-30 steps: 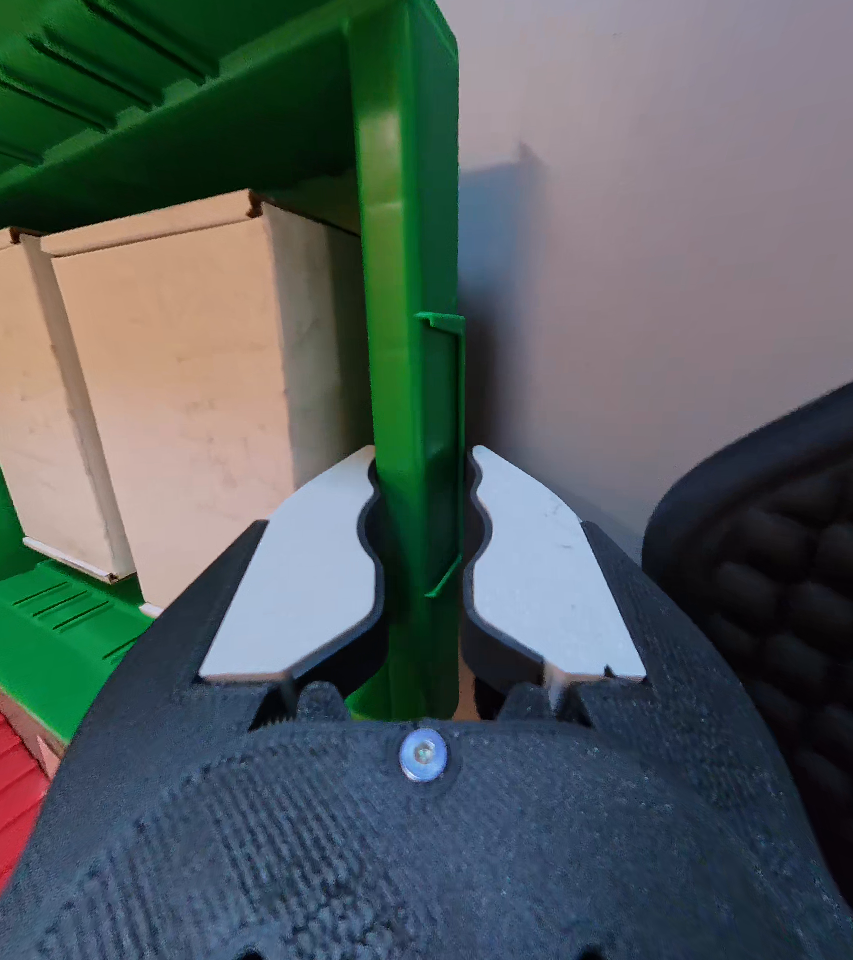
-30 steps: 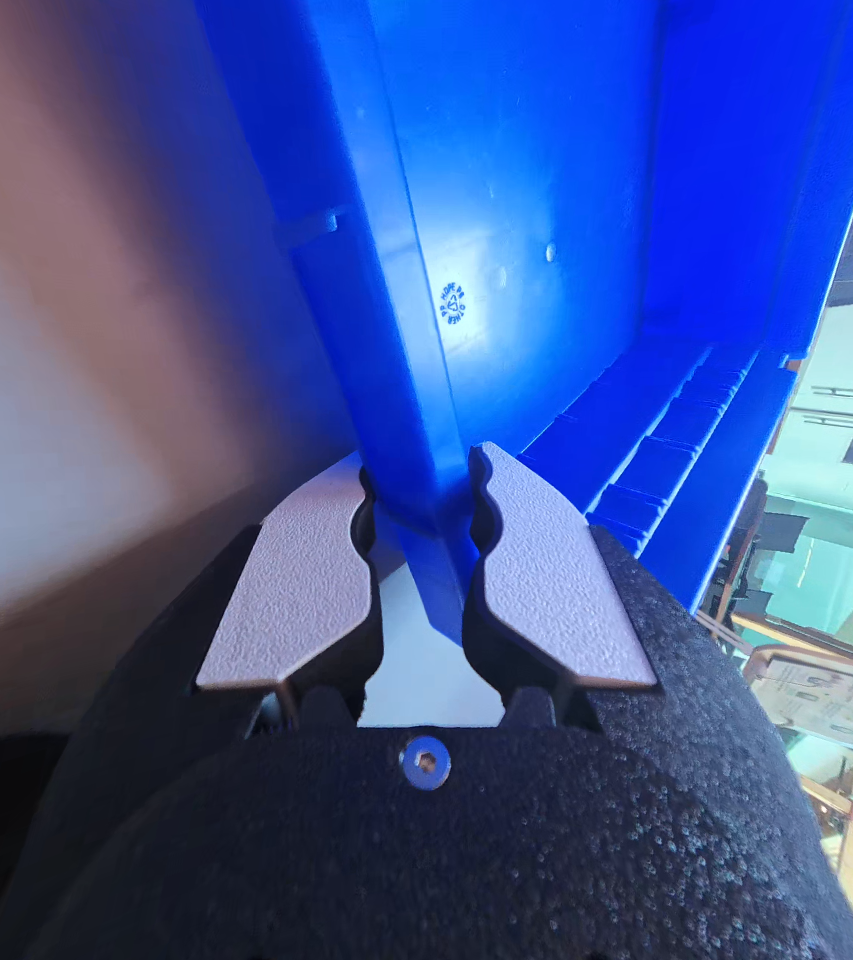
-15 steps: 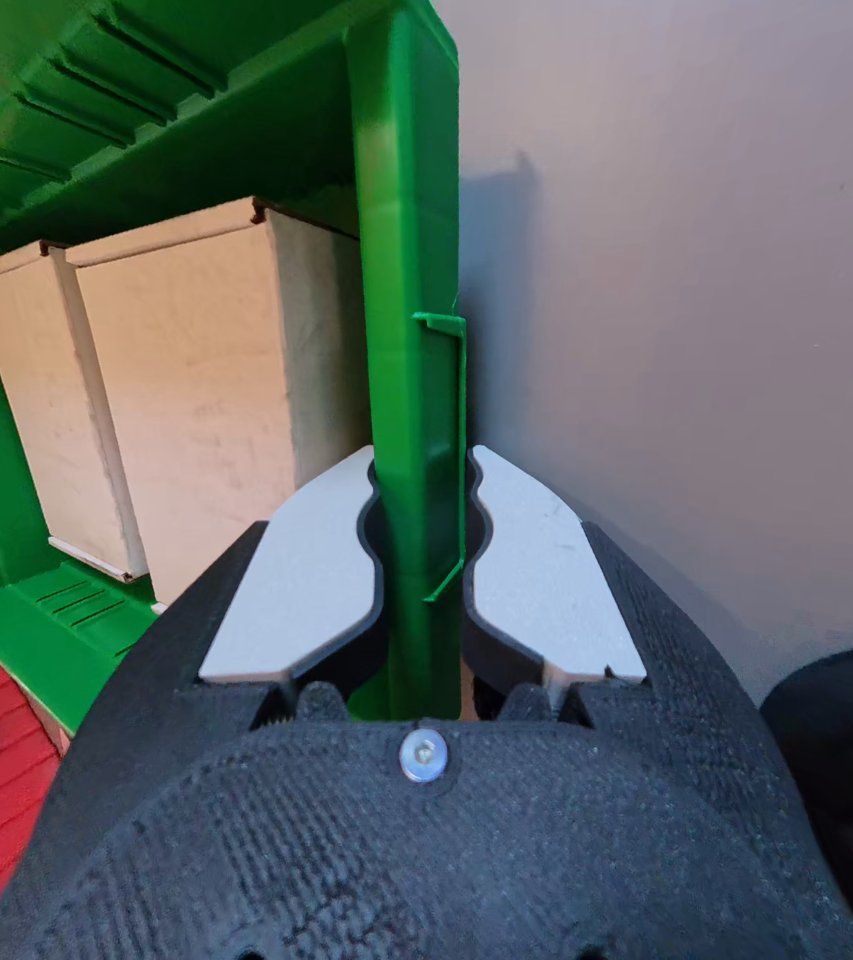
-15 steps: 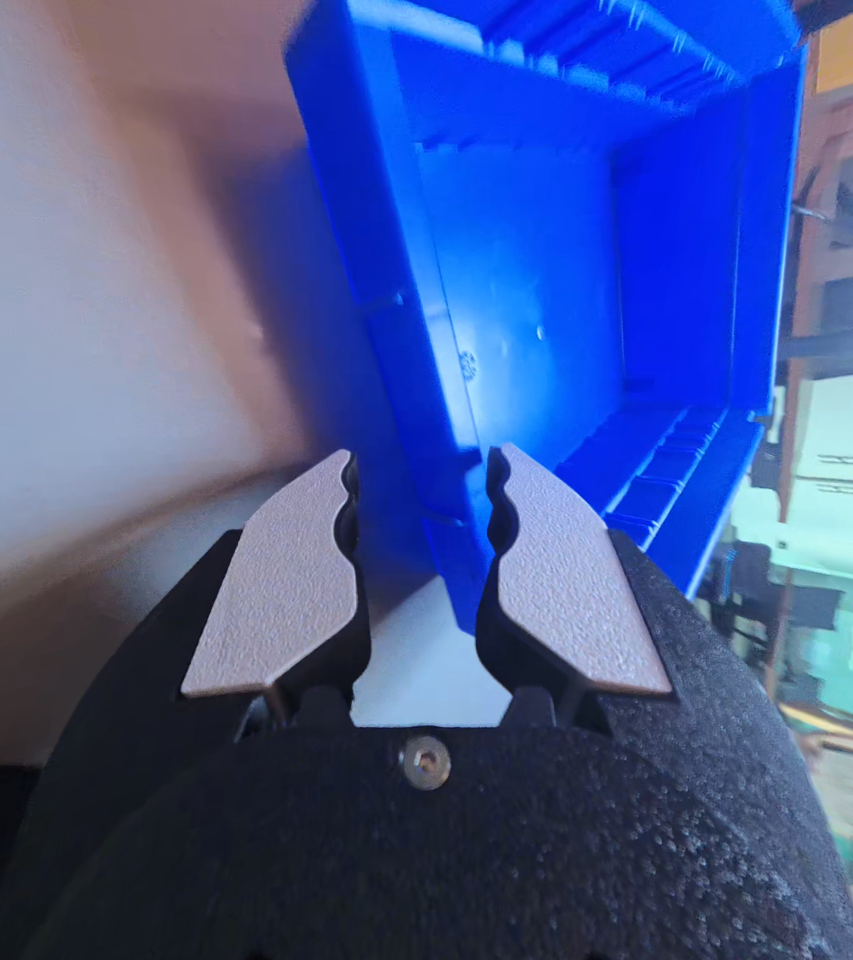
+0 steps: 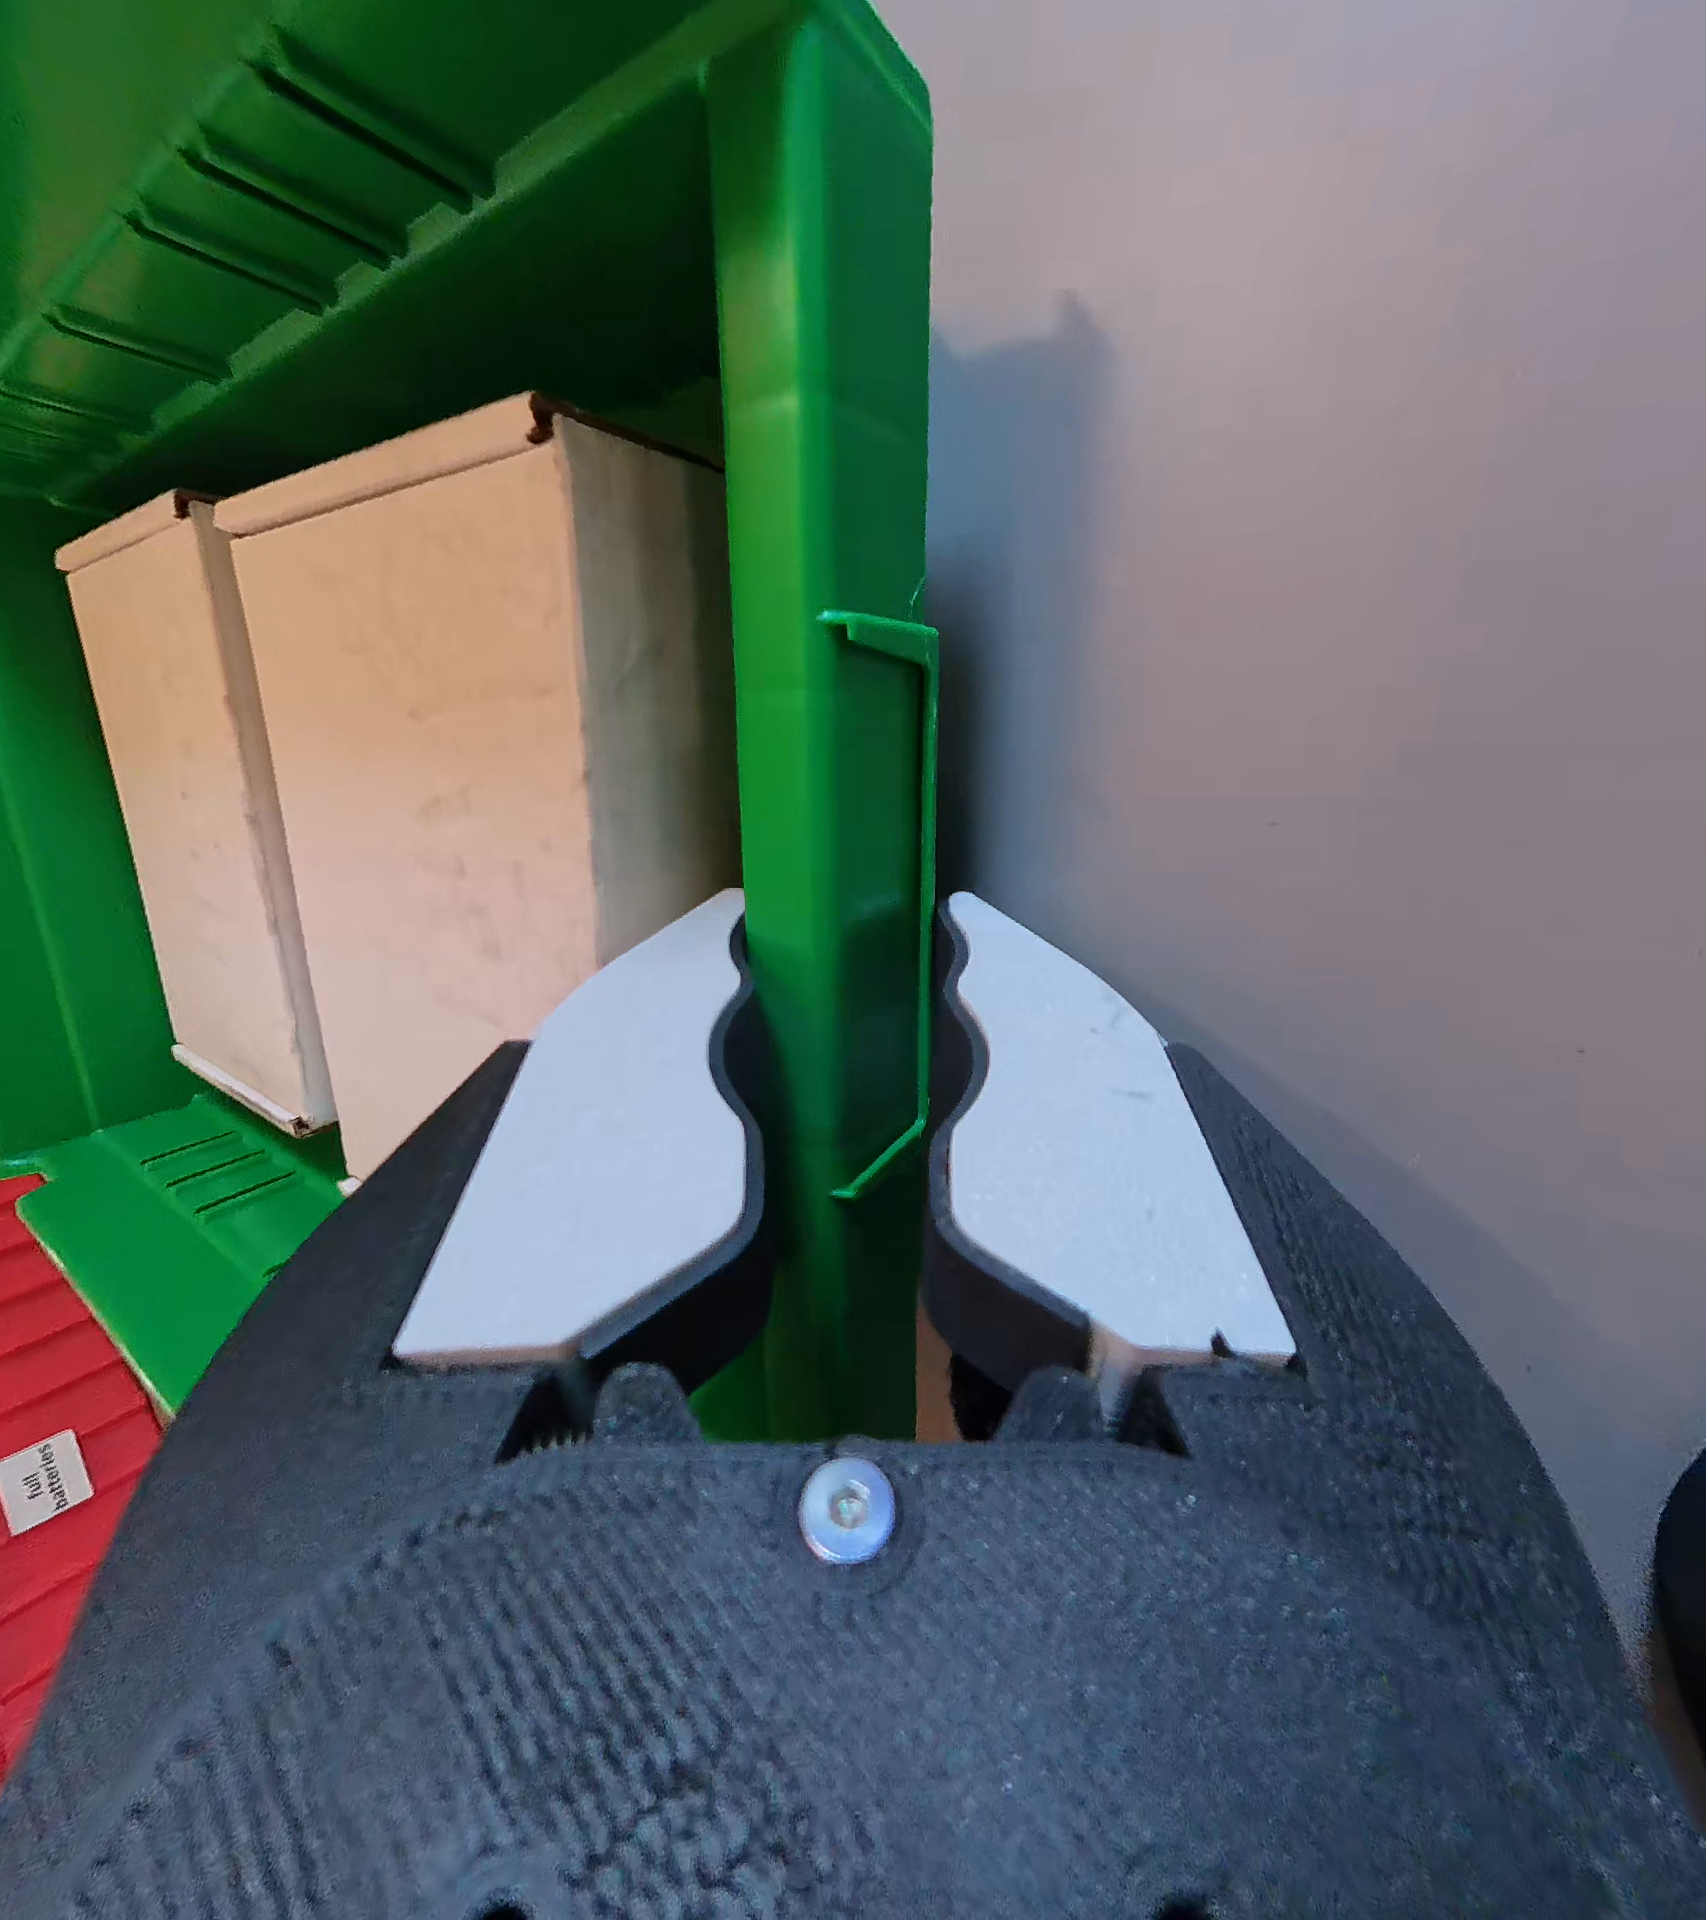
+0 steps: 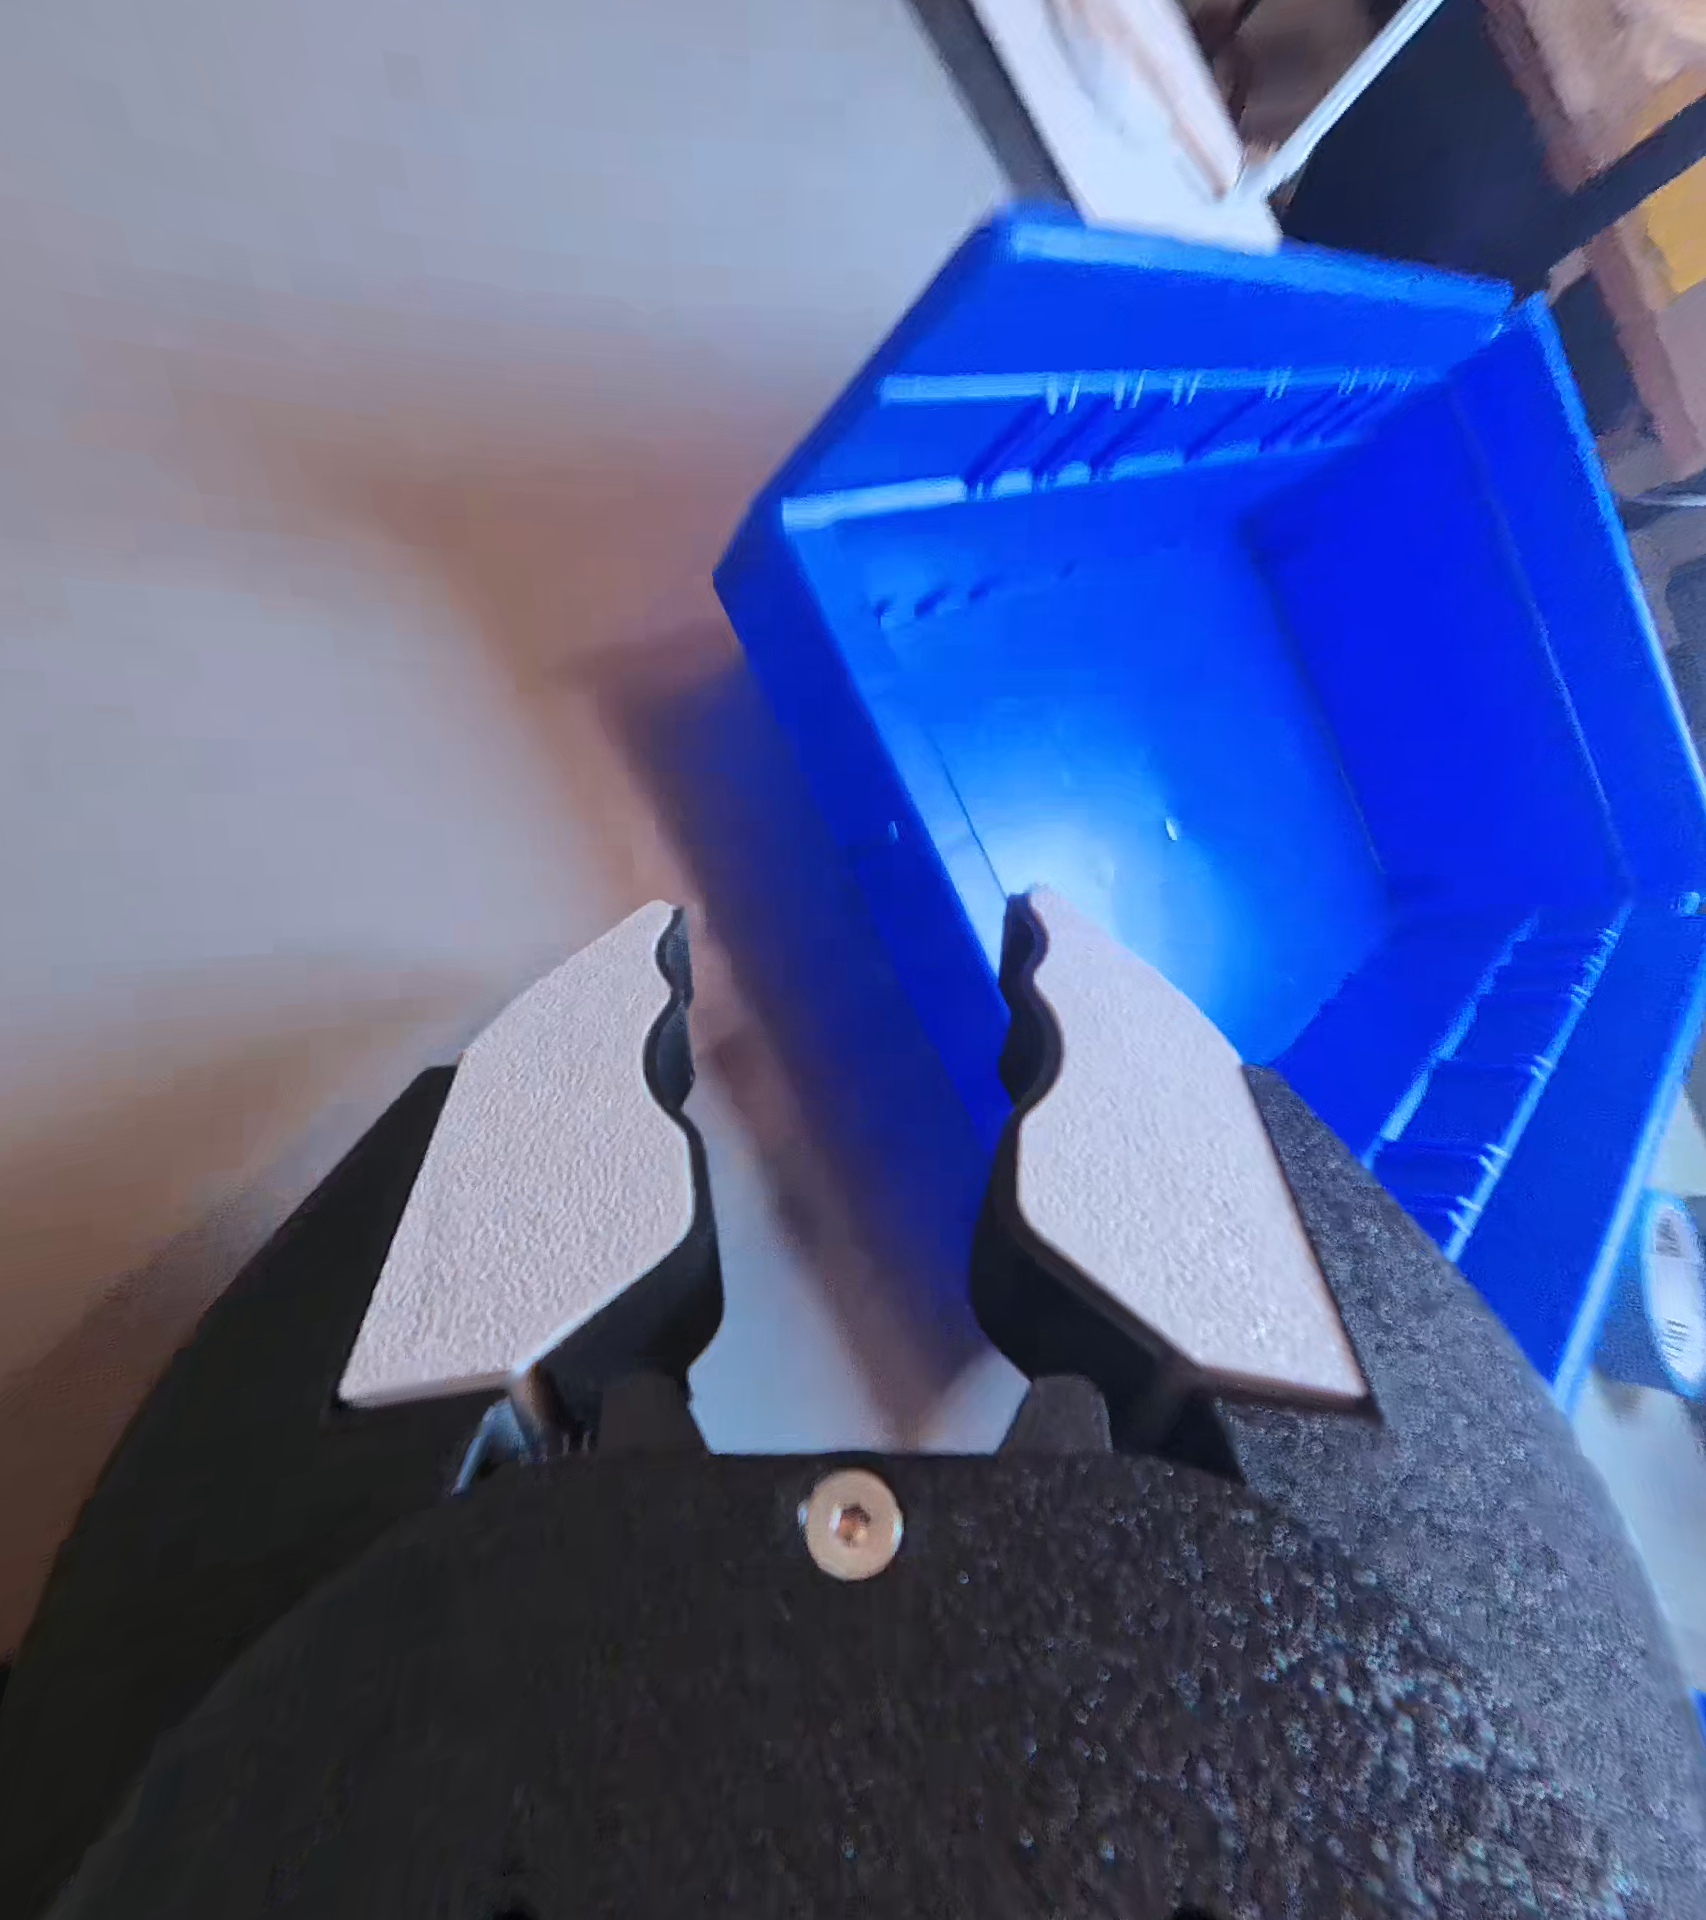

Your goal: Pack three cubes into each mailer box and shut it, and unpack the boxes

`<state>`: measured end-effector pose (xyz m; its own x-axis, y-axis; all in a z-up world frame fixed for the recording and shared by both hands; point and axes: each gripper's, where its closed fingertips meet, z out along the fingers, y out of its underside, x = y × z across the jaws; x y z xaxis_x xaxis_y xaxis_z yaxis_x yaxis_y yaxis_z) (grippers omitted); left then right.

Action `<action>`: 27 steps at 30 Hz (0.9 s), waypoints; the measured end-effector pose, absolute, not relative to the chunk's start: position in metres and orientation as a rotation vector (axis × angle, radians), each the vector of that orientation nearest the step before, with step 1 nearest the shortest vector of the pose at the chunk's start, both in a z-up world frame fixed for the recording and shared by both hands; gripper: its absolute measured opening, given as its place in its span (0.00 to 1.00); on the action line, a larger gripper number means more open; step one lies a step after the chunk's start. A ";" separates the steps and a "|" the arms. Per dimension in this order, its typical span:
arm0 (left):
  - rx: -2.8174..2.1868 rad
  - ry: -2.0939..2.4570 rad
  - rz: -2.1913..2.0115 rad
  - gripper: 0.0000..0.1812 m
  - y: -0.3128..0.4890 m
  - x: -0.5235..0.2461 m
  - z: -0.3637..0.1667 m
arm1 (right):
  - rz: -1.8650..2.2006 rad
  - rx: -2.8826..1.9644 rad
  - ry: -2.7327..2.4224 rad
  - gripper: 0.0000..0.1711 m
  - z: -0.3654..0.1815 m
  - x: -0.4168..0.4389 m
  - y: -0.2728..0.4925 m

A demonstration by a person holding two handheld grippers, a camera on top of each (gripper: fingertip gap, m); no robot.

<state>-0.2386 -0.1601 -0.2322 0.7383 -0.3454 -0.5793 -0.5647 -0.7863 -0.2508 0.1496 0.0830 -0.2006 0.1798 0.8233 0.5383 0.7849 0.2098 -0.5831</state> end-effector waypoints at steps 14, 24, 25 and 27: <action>-2.538 0.694 0.640 0.16 -0.164 -0.237 -0.232 | -0.366 -1.291 -1.980 0.20 -0.221 0.150 0.115; -2.509 0.768 0.561 0.16 -0.164 -0.229 -0.232 | -0.313 -1.299 -1.962 0.20 -0.221 0.138 0.113; -2.500 0.762 0.566 0.16 -0.162 -0.230 -0.232 | -0.318 -1.310 -1.961 0.20 -0.221 0.138 0.115; -2.477 0.730 0.572 0.17 -0.159 -0.230 -0.232 | -0.315 -1.349 -1.935 0.20 -0.221 0.139 0.115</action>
